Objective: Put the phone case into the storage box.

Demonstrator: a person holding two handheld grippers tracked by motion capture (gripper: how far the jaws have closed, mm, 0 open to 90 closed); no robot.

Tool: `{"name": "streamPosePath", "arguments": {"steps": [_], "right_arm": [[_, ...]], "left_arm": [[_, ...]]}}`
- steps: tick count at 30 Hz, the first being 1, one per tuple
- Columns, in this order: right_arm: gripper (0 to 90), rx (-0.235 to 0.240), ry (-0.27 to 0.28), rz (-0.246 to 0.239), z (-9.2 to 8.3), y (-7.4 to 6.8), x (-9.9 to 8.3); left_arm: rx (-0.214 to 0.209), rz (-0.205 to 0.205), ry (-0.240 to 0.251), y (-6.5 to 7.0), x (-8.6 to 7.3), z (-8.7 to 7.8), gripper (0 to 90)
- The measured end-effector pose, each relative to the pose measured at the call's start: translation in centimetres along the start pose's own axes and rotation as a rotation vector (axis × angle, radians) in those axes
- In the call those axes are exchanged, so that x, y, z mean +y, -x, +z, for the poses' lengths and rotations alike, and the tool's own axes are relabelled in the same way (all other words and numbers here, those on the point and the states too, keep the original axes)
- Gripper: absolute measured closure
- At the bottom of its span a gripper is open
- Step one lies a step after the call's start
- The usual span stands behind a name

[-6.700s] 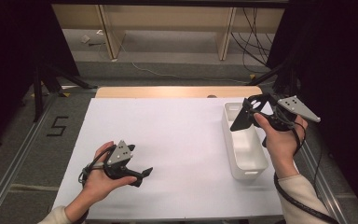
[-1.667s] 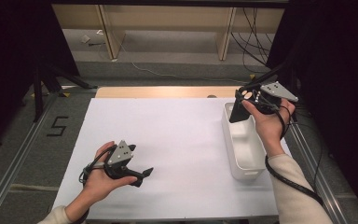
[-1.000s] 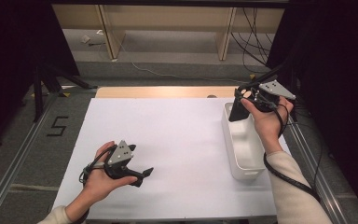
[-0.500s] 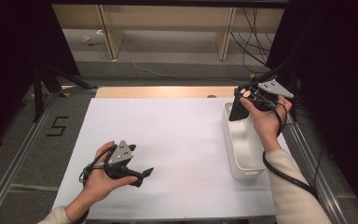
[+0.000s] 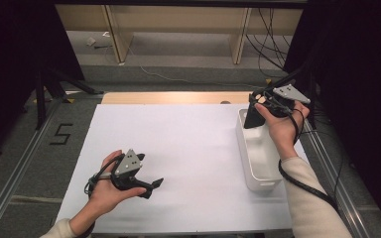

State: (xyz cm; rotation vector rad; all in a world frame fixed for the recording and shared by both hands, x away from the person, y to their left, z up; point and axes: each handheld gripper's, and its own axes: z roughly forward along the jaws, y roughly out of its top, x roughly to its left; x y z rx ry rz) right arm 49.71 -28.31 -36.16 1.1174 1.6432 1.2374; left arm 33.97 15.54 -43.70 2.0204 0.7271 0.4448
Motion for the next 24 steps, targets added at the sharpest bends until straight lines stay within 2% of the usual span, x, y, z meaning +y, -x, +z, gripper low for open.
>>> {"name": "streamPosePath", "arguments": {"steps": [24], "right_arm": [[15.3,-0.007,-0.022,-0.011,1.0,-0.1,-0.5]], "left_arm": [[-0.002,0.001,0.002,0.1,0.1,0.0,0.8]]}}
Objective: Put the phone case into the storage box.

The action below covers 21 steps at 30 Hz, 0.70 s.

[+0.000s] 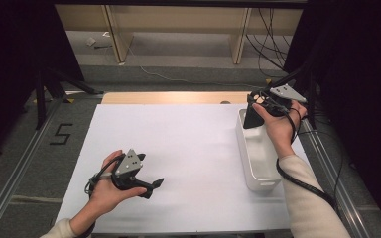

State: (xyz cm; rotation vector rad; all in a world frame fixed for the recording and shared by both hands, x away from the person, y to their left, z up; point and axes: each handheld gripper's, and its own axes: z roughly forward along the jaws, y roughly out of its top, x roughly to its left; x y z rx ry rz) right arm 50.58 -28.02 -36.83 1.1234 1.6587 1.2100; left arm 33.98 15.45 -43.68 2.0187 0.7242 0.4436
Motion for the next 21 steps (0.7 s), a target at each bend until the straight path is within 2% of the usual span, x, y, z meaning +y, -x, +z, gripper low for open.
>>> {"name": "streamPosePath", "arguments": {"steps": [21], "right_arm": [[15.3,0.001,-0.025,-0.007,0.86,-0.05,-0.45]], "left_arm": [[-0.001,-0.002,0.001,0.02,0.0,0.01,0.7]]}}
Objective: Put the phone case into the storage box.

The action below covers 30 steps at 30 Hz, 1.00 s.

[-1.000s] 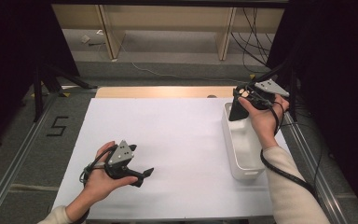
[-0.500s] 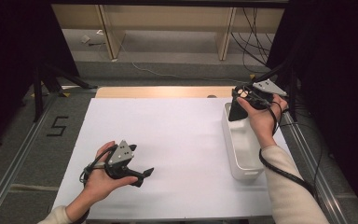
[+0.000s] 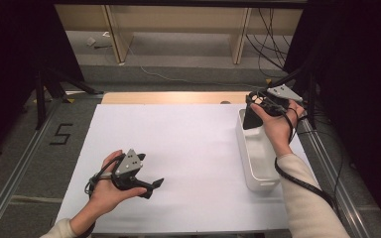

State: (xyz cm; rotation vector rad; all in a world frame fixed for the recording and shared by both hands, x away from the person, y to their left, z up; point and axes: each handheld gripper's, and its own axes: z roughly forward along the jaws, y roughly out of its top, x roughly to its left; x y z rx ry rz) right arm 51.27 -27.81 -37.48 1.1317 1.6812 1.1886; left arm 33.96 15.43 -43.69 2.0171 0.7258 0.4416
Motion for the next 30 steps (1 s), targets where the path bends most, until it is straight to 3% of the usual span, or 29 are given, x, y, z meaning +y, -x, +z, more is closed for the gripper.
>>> {"name": "streamPosePath", "arguments": {"steps": [30], "right_arm": [[15.3,0.002,-0.026,-0.008,1.1,0.0,-0.4]], "left_arm": [[-0.002,0.001,-0.002,0.0,0.0,0.1,0.7]]}}
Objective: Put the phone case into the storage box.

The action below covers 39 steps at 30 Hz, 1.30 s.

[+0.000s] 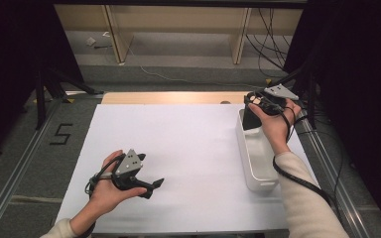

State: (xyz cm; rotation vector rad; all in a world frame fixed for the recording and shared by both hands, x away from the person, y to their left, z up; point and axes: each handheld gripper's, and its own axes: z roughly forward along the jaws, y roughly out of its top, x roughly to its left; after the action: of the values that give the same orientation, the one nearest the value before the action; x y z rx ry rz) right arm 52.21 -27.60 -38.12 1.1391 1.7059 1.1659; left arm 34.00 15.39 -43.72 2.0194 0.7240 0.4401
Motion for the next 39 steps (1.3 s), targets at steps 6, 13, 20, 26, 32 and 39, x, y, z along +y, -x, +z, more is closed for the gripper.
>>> {"name": "streamPosePath", "arguments": {"steps": [6,13,20,26,32,39], "right_arm": [[15.3,0.0,-0.004,0.002,0.1,0.0,0.0],[15.3,0.0,-0.009,-0.002,0.4,0.0,-0.1],[15.3,0.0,-0.015,-0.006,0.5,-0.1,-0.1],[15.2,-0.001,-0.018,-0.007,0.7,-0.1,-0.2],[15.2,0.002,-0.026,-0.007,0.8,-0.1,-0.3],[15.3,0.002,-0.031,-0.013,1.0,-0.1,-0.4]], "left_arm": [[0.0,-0.001,0.001,0.0,0.0,0.0,0.7],[0.0,0.0,0.0,0.0,0.0,0.0,0.7],[0.0,0.0,0.0,0.0,0.0,0.0,0.7],[0.0,0.0,0.0,0.0,0.0,0.0,0.7],[0.0,0.0,0.001,0.0,0.0,0.0,0.7],[0.0,-0.001,0.002,0.0,0.0,0.0,0.7]]}}
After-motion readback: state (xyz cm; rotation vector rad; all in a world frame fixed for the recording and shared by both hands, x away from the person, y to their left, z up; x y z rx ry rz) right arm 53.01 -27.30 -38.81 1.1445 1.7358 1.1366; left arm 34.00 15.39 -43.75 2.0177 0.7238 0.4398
